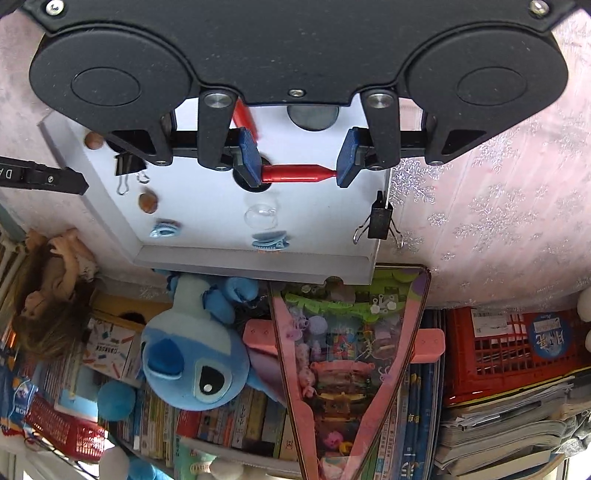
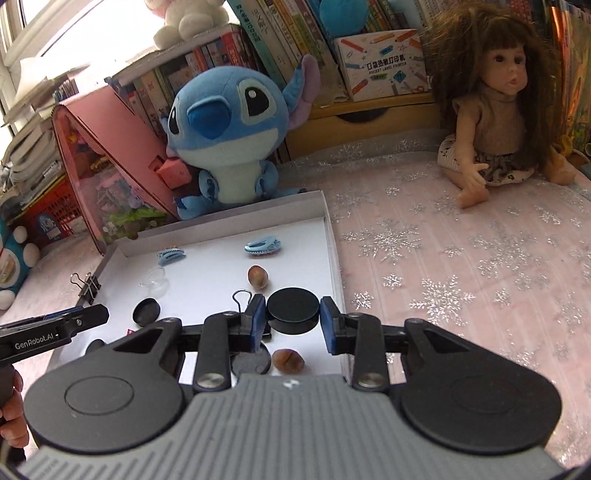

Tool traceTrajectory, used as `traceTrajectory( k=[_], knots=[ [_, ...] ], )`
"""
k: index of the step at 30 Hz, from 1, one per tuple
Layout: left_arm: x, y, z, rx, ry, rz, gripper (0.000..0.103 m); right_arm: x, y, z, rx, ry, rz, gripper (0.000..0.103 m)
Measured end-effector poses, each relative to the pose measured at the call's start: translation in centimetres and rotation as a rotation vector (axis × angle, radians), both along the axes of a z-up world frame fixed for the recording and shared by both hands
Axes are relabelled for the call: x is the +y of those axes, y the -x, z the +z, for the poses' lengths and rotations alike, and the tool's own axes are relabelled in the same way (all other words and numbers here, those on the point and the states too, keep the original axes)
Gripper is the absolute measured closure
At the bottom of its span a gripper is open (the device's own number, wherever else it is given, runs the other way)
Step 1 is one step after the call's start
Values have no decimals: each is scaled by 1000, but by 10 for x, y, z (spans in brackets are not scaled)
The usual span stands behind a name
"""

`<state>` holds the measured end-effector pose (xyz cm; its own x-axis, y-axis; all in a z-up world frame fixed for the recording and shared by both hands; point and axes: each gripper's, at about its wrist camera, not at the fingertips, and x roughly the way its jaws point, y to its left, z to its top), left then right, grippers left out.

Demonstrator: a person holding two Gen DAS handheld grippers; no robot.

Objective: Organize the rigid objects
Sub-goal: 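Carry the red marker and black lid over the white tray with both tools, then open both tools to drop the marker and lid into the tray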

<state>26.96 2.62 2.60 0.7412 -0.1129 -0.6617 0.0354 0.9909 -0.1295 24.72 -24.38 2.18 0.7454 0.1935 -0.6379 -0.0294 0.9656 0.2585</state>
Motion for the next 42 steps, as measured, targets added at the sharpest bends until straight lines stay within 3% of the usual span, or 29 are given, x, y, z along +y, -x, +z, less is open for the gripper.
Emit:
traceTrajectory(
  k=[26,32,37,38,42],
  knots=[
    [-14,-17,-25,3,-122,-10,61,16,-22,-22,26,57,-2,66],
    [-14,-17,-25,-3,-117,-13,61,16,-23,-22,25,55,5,65],
    [-12,-16,-23,-1,-85,-16,58,14,-21,-22,20,33,8,58],
    [-12,-16,-23,-1,-84,-14,54,13,-21,-21,16,30,7,48],
    [-13,-11,-18,-15,-86,-16,41,12,-17,-18,-2,20,12,42]
  ],
)
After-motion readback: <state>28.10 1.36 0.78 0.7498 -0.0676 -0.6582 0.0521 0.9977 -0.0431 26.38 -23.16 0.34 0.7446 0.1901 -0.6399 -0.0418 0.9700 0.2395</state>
